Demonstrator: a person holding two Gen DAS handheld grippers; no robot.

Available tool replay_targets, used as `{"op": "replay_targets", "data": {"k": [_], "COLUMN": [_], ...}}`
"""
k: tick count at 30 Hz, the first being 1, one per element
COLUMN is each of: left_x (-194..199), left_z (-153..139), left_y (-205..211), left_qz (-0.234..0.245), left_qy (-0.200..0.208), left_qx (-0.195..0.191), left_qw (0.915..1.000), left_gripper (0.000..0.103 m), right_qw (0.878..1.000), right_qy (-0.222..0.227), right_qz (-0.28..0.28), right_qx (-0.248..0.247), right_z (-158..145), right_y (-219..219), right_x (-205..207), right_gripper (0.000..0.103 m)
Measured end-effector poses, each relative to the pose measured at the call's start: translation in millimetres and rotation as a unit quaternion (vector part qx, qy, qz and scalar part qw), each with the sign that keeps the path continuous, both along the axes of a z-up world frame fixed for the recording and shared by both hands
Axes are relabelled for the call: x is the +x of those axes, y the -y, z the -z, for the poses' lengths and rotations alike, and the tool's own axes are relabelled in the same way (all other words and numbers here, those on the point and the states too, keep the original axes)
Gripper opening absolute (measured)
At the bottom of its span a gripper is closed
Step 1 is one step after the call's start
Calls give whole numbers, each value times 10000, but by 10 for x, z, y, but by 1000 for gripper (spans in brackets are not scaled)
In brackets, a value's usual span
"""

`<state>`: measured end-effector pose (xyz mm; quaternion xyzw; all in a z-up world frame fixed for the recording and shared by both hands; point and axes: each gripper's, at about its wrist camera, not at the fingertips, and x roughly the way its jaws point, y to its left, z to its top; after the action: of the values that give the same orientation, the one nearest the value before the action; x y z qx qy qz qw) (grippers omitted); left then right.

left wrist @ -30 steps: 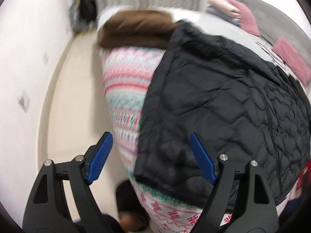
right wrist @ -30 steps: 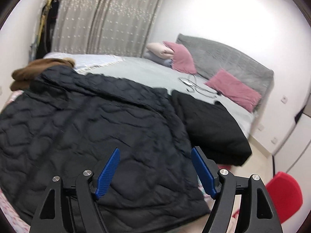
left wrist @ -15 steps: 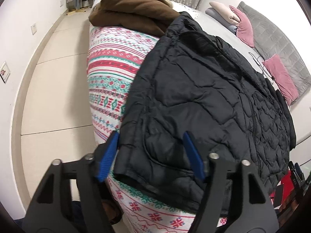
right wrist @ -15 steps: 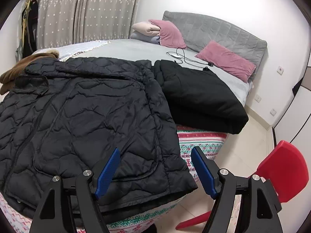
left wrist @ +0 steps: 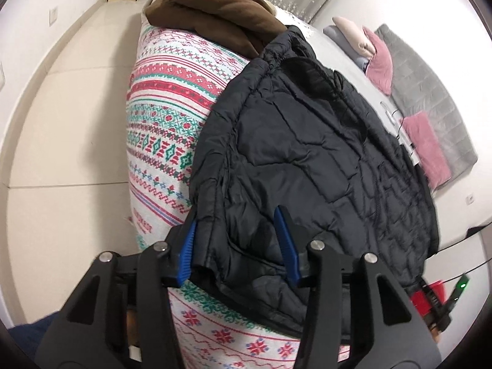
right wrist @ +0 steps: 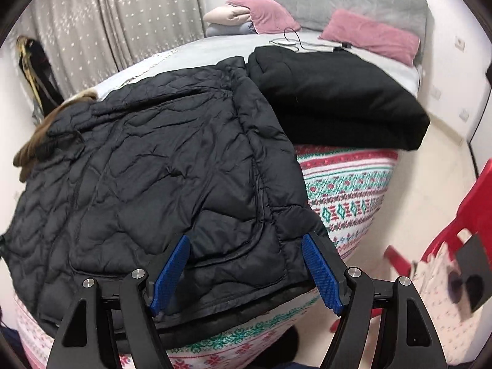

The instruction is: Fold large clothes

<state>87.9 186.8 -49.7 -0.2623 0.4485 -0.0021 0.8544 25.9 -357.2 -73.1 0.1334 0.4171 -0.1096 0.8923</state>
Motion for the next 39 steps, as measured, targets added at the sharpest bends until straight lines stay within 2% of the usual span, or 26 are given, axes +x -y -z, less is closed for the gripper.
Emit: {"op": "replay_targets", "data": {"k": [1,3,6,8,11,16,19,22,24,26,27,28,29,30,32,37,39], "left_x": [9,15,12,8,-10,-41,-36,-45,-56,-58,-62,-58,-56,-57,-73,-107,-103], "left_z": [-3,-8,-12,-19,-16,48,56,37,28,22,14,6,-3,-14,-25,-7,9], "left_y": [4,6,29,37,1,-82,-78,-76,-78,-48,-28,-10,14,29,14,-45,-48], "left_qz": [2,4,-4,-2,-36,-110,-103,-95,-101,-69,-44,-28,1,51,35,-30,20], "left_qy": [14,36,81,97,128,78,57,115,148,158,169,168,163,175,212,196,207], "left_qx": [-76,-182,-195,-150,-244,-638,-649,-710,-757,-649,-535,-437,-293,-203,-217,-508,-623], "left_qw": [10000,9998,9998,9998,9996,9979,9978,9974,9970,9977,9984,9989,9994,9996,9995,9985,9978], "left_gripper": [49,50,50,50,50,55,55,55,55,53,48,27,13,13,12,16,25], "right_qw": [9998,9983,9932,9896,9869,9713,9685,9706,9722,9737,9750,9783,9819,9836,9838,9798,9757], "right_qy": [25,31,66,94,118,352,256,144,134,104,104,81,66,69,93,-39,-18], "right_qz": [-23,5,147,200,392,793,991,1097,1089,929,833,760,694,633,550,736,778], "right_qx": [194,582,1154,1421,1558,2217,2268,2139,2067,2076,2057,1924,1762,1687,1702,1860,2049], "right_z": [13,44,101,115,118,138,206,242,247,260,269,254,227,204,179,276,294], "right_y": [28,109,260,347,454,758,864,894,881,848,781,727,679,653,620,684,749], "right_x": [-1,-2,-27,-43,-84,-190,-213,-206,-209,-189,-154,-136,-123,-110,-118,-162,-228], "right_gripper": [75,48,41,41,41,43,46,53,59,59,59,57,44,29,22,26,36]}}
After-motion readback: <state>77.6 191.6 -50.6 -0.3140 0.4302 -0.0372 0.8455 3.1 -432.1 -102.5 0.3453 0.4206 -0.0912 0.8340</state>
